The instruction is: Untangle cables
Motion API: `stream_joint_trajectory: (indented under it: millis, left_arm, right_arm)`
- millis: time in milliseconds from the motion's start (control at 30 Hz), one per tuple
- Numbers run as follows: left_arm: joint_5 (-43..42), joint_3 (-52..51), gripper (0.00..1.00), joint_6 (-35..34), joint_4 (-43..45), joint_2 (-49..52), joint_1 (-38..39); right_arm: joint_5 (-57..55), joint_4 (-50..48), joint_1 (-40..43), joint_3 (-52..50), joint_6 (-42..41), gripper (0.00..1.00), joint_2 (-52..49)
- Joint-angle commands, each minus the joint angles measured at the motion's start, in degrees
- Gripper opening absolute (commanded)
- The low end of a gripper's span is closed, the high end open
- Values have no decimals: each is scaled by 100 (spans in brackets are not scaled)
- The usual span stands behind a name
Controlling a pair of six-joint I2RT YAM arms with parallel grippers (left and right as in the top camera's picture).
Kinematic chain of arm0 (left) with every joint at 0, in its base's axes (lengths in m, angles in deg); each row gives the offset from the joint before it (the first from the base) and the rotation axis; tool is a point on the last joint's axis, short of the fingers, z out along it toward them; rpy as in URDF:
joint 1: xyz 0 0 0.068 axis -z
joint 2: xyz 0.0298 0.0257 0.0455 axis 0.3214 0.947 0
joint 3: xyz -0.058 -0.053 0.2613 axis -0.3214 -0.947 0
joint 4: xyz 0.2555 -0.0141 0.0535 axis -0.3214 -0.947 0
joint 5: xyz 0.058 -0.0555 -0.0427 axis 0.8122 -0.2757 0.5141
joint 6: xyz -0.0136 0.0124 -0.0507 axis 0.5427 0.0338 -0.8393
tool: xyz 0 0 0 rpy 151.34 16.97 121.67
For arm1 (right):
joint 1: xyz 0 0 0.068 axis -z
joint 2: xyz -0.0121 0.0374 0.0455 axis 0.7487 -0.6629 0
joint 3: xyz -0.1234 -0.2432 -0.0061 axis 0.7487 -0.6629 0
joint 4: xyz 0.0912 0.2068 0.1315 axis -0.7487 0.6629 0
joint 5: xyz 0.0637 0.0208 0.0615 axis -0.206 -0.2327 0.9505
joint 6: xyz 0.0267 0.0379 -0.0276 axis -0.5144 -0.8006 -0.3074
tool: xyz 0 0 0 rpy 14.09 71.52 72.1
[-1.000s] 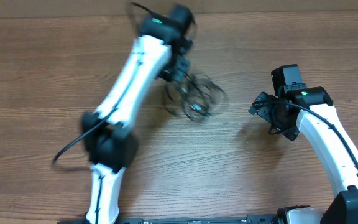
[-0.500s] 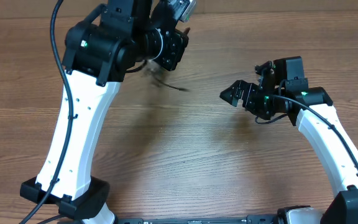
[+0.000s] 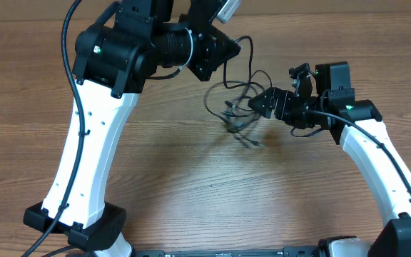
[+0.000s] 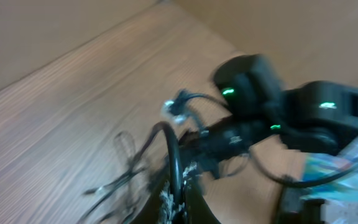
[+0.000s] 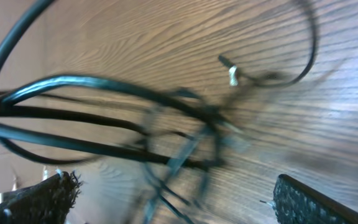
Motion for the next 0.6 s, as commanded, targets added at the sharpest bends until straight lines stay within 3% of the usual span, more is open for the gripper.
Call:
stream_joint_trajectory:
  millis: [0,67,100,233,267,300,333,467,567]
  left_arm:
    - [-1346,44,4,138,256,-24,33]
    - [-1622,44,4,133,431,-33,-2]
    - [-1620,44,4,131,455,-35,-11]
    - [-1220,44,4,105,404,-39,-37]
    - [-1082,44,4,105,378,-39,-37]
    - [-807,44,4,103,323,-39,-37]
    - [-728,44,4,105,304,-39,-37]
    - [-654,44,4,105,330,-39,-37]
    - [-828,52,4,66,426,-42,-37]
  right_arm:
    - [-975,66,-20,-26,-433,57,-39]
    - [-1569,262,-17,-26,-1067,7,-76]
    - [-1626,302,-17,-26,-1176,4,-81]
    - [-872,184,-20,-26,-1104,31,-81]
    - [-610,142,-20,-26,-946,42,-81]
    - [122,52,-24,-26,-498,62,-81]
    - [507,37,-28,-26,-302,68,-81]
    - [1281,35,-70,-26,92,82,-81]
    - [1019,0,-175,-26,107,82,-81]
